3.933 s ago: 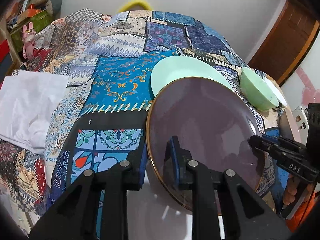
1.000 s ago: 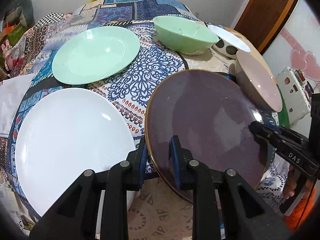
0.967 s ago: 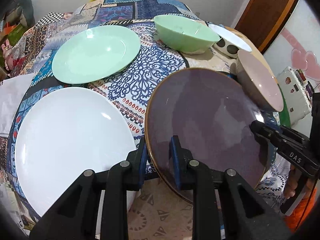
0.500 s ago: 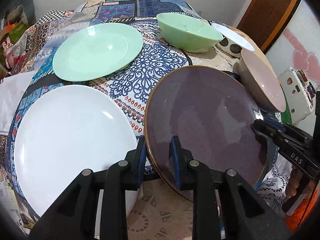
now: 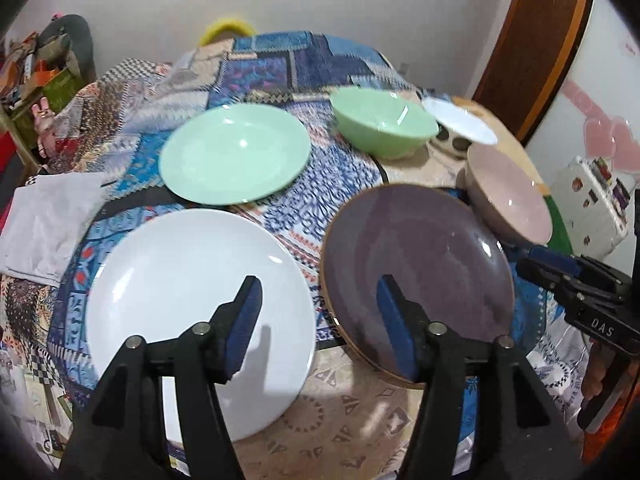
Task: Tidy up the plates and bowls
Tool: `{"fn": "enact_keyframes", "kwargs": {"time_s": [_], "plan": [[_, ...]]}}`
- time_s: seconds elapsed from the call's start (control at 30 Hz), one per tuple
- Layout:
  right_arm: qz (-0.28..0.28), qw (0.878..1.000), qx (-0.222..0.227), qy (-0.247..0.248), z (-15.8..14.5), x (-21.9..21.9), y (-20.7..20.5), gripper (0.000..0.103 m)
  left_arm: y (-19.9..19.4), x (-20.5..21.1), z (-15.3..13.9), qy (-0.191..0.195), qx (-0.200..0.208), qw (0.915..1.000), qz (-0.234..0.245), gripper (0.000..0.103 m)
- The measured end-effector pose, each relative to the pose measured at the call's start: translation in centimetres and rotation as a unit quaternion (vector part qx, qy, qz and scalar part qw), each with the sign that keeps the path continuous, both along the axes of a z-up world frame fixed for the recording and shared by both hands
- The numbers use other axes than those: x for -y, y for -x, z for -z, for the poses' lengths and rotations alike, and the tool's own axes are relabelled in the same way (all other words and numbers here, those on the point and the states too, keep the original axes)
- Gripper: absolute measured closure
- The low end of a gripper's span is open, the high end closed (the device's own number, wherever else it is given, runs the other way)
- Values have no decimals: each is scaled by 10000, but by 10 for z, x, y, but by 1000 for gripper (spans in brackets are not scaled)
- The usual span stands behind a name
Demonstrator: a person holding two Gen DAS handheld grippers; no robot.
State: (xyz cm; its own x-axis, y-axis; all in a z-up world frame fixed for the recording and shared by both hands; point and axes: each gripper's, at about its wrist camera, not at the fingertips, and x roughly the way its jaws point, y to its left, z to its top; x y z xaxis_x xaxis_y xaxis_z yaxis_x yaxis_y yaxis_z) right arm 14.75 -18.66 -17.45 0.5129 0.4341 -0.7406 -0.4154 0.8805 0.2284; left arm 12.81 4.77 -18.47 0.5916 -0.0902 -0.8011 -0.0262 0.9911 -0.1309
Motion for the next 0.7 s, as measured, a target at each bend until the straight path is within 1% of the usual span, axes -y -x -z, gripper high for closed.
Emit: {"fn": "enact_keyframes", "kwargs": {"time_s": [0.03,0.07,0.1,0.27,0.33,0.5,0.7], "plan": [[-25,10000,21,-27,-2,-3,1,56,2,-2,-3,-2,46,10000,-36,39],[-33,10000,56,-48,-4,-7,3,51,4,-6,-7,-10,104,9999,-88,35],[-50,9999,114,-56,-7,-12,3,50,7,-9,-9,-25,148,9998,-131,34],[-257,9995,172,-109,-12,-38,4,47,22,-28,-22,-153,398,9985,-346,18],[-319,9993,165,-104,-11,-48,3,45,28,-38,-24,-194,443,9978,-444,16],[-472,9988,123,-63,-8,-72,0,45,38,-63,-23,-256,431,9966,-650,15],[-677,9976,73,79,-2,-102,-4,45,46,-95,-11,-272,305,9950,-910,15]]}}
